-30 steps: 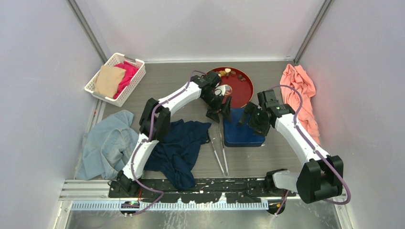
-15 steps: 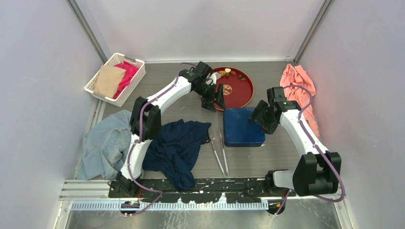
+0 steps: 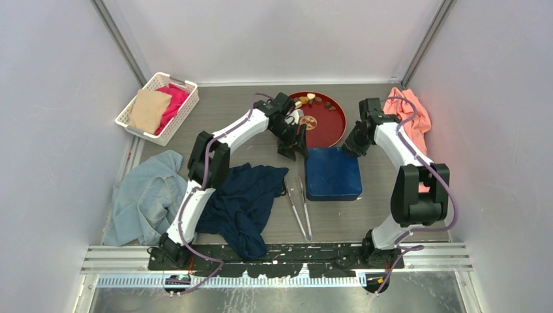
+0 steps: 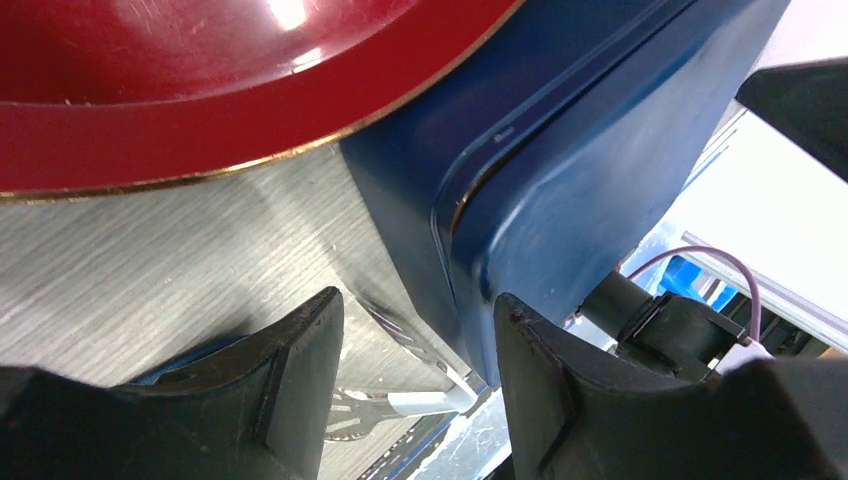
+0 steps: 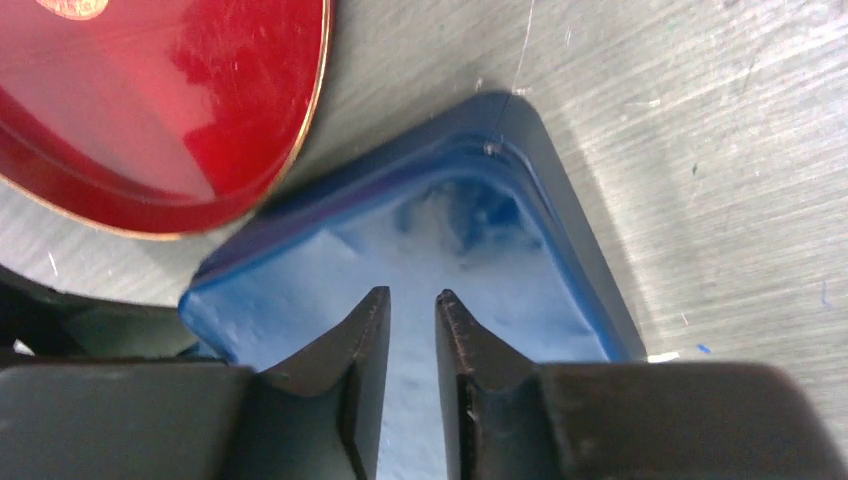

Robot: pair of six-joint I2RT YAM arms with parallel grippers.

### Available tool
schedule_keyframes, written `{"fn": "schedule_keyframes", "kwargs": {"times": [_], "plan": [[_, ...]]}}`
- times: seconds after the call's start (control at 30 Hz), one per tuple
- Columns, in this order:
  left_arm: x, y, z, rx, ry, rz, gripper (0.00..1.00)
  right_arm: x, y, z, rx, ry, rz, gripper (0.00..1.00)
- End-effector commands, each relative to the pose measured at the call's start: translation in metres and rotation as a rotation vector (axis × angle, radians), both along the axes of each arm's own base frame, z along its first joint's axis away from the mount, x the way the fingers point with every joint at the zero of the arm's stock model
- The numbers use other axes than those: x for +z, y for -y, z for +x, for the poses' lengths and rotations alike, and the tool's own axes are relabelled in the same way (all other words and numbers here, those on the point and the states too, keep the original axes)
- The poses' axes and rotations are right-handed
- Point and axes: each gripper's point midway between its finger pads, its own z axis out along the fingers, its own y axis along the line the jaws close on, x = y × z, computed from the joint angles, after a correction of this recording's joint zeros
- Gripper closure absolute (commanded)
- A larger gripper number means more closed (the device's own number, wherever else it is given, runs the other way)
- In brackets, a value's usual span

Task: Pack the chocolate
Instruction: Close the box lid on the packing box.

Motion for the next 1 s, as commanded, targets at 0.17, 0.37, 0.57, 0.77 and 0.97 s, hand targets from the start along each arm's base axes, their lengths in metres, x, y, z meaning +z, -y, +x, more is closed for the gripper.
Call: {"fn": "schedule_keyframes", "kwargs": {"times": [0.17, 0.37, 0.57, 0.77, 0.97], "plan": [[0.007, 0.01, 0.017, -0.014, 0.061, -0.018, 0.43, -0.009, 0.025, 0.043, -0.047, 0.038, -0.102, 0.78], [-0.006, 0.008, 0.025, -0.013, 0.07, 0.022, 0.43, -0.02, 0.029, 0.054, -0.05, 0.03, -0.107, 0.8], [-0.022, -0.001, 0.026, 0.005, 0.053, 0.07, 0.43, -0.017, 0.024, 0.057, -0.029, 0.041, -0.083, 0.8], [-0.031, -0.007, 0.027, 0.02, 0.04, 0.099, 0.43, 0.019, 0.031, 0.055, -0.035, 0.133, -0.119, 0.81], [-0.036, -0.009, 0.026, 0.025, 0.03, 0.111, 0.43, 0.038, 0.025, 0.064, -0.021, 0.174, -0.095, 0.86]]}}
